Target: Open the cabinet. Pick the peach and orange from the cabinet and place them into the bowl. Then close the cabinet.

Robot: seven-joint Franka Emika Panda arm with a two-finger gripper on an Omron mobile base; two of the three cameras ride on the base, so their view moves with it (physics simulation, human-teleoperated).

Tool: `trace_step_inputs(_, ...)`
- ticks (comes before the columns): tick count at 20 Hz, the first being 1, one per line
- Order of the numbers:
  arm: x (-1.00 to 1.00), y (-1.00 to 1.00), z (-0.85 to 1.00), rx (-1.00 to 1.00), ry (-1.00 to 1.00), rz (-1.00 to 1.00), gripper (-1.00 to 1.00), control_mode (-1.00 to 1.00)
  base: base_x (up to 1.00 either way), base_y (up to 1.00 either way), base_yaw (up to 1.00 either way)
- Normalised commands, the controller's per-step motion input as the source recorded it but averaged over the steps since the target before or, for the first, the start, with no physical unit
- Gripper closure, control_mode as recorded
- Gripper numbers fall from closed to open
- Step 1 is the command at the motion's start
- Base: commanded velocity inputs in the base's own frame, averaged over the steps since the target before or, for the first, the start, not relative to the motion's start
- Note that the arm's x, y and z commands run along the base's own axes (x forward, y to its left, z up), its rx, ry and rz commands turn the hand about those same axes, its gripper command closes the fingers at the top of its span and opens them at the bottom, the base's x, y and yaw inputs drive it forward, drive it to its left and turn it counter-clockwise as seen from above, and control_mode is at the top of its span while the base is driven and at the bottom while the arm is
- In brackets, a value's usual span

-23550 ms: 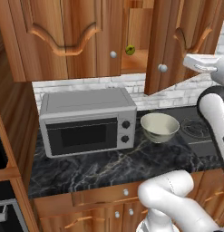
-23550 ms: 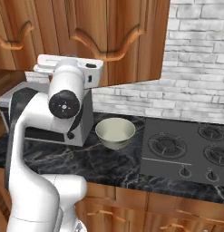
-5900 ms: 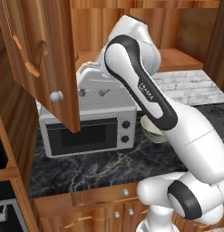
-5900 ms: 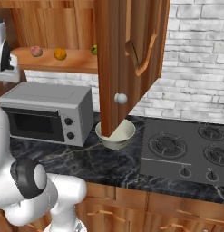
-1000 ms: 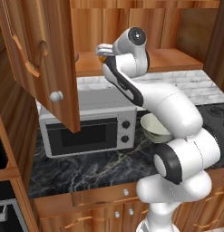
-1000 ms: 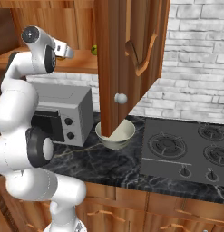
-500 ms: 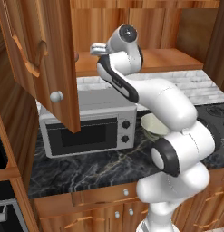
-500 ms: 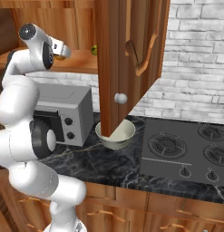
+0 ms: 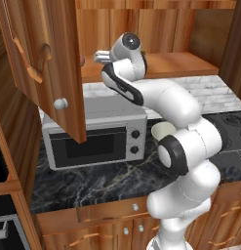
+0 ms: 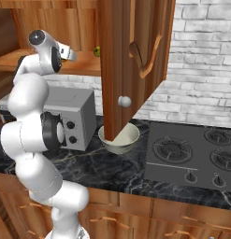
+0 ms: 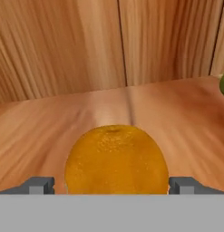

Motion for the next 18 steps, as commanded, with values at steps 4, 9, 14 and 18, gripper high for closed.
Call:
trace_step_inputs(4,0.49,0.30,-0.41,0.00,0.02,0.00,1.00,-1.00,0.00,0.00,0.00)
trace_step_inputs(9,0.04,0.01,0.00,0.00,0.00,0.00,1.00,-1.00,0.00,0.00,0.00)
trace_step_inputs(14,-0.19,0.00,0.06,0.00,-0.03,0.00,1.00,-1.00,0.00,0.00,0.00)
trace_step_inputs(18,-0.96,-0.05,0.53,0.00,-0.21,0.00,1.00,-1.00,0.00,0.00,0.00)
